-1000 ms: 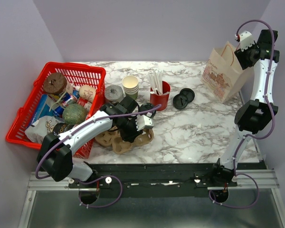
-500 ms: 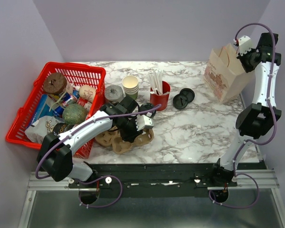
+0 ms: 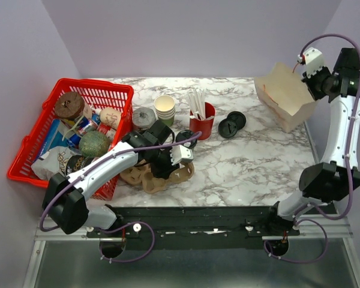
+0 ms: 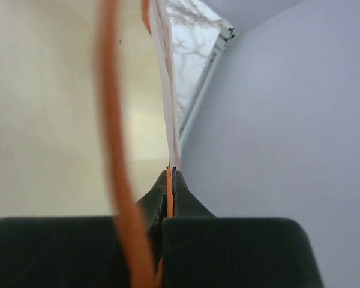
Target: Pack the takeout coffee
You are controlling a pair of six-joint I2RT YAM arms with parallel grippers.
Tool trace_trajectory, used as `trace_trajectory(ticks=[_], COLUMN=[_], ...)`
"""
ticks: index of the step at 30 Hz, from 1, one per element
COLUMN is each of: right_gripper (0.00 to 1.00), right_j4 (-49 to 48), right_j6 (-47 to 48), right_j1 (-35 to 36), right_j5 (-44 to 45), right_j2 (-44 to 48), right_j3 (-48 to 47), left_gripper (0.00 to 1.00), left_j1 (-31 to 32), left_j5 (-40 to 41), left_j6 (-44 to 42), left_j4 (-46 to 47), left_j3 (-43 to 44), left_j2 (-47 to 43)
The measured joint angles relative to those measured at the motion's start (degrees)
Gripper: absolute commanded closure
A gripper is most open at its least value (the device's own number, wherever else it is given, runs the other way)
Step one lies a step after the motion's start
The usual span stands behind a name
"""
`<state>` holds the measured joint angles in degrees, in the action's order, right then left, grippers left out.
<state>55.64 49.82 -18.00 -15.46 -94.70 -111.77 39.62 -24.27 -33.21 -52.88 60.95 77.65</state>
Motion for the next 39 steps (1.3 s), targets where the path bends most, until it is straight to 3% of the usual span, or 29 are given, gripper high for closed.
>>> trace_trajectory(ticks=[11,19,26,31,39], right_gripper=[1.00,0.99,1.00,1.00,1.00], right_j4=[2.97,4.87,6.99,8.33,11.19], right_j6=[6.03,6.19,5.64,4.57,2.99], right_j1=[5.51,7.30,7.93,7.93,8.22], right_j5=[-5.35,-8.63,-12.37,-14.95,-18.56], right_j2=[23.63,31.45,34.27,35.95,37.40], right_j3=[25.57,31.41,32.83,32.87,34.21], left_gripper=[0.98,0.99,1.00,1.00,1.00], left_j1=[0.00,0.00,0.13,0.92,8.92], left_j5=[-2.67,-4.59,-5.95,-6.99,-9.70], left_j6=[-1.03,5.68,14.69,20.76,24.26], left_j4=[-1.22,2.10,16.28,30.40,46.07], left_j3=[6.95,14.29,25.81,28.70,31.10], left_j2=[-4.63,-8.02,-8.04,-7.26,1.53])
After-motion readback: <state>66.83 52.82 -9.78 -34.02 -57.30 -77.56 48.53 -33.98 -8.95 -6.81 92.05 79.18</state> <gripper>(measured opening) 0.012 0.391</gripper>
